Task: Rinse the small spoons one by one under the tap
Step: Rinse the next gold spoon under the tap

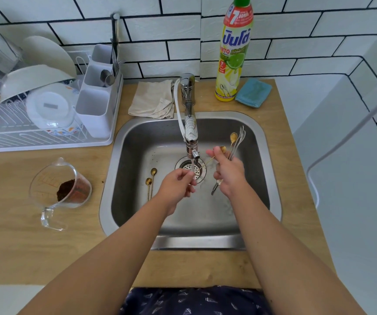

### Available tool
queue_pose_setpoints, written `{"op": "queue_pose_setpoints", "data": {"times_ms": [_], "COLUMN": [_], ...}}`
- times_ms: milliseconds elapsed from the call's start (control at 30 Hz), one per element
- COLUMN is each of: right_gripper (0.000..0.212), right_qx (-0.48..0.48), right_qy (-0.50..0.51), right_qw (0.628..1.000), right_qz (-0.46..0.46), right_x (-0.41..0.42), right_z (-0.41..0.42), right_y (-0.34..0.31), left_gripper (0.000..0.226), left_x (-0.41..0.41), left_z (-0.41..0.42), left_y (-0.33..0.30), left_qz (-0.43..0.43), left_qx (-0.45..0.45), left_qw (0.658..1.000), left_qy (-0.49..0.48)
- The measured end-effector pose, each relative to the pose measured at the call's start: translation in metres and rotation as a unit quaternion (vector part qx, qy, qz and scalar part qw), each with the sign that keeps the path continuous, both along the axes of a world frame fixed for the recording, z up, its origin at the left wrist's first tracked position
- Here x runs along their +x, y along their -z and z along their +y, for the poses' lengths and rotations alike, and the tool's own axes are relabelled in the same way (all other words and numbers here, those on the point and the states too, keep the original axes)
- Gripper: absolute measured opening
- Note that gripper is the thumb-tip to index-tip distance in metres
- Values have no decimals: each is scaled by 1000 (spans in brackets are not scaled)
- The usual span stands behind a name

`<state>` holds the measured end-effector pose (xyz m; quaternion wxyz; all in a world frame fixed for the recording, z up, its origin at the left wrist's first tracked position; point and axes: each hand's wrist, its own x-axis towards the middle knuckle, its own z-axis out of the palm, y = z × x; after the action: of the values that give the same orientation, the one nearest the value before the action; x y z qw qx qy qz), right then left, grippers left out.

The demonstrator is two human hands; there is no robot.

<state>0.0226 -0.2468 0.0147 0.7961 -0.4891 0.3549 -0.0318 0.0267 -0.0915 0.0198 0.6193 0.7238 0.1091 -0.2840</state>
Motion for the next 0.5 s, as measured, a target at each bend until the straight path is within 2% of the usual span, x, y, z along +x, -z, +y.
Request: {"op": "queue_pose_setpoints", "data": {"times_ms": [100, 200, 267, 400, 500], "right_gripper": [26, 20, 22, 15, 16], "right_qx": [13, 11, 3, 7, 15], "right_qy": [13, 15, 13, -10, -19], "right_qw": [1000, 1000, 1000, 1000, 999], "right_qz": [-12, -1, 13, 22, 28], "right_x": [-3, -6, -8, -7, -5], "right_z": [-8, -13, -15, -12, -5], "right_y": [0, 2, 5, 8, 13], "left_gripper": [8, 10, 11, 9, 18], "left_x": [12, 21, 26, 28, 25], "left_z": [-14, -28, -32, -28, -20], "left_y": [-5, -7, -7, -2, 4], "left_qz": [72, 136, 154, 141, 104], "left_qx": [-103, -191, -216, -175, -51], "left_qw": [987, 958, 946, 957, 985], "left_qy": [-96, -164, -185, -185, -128]}}
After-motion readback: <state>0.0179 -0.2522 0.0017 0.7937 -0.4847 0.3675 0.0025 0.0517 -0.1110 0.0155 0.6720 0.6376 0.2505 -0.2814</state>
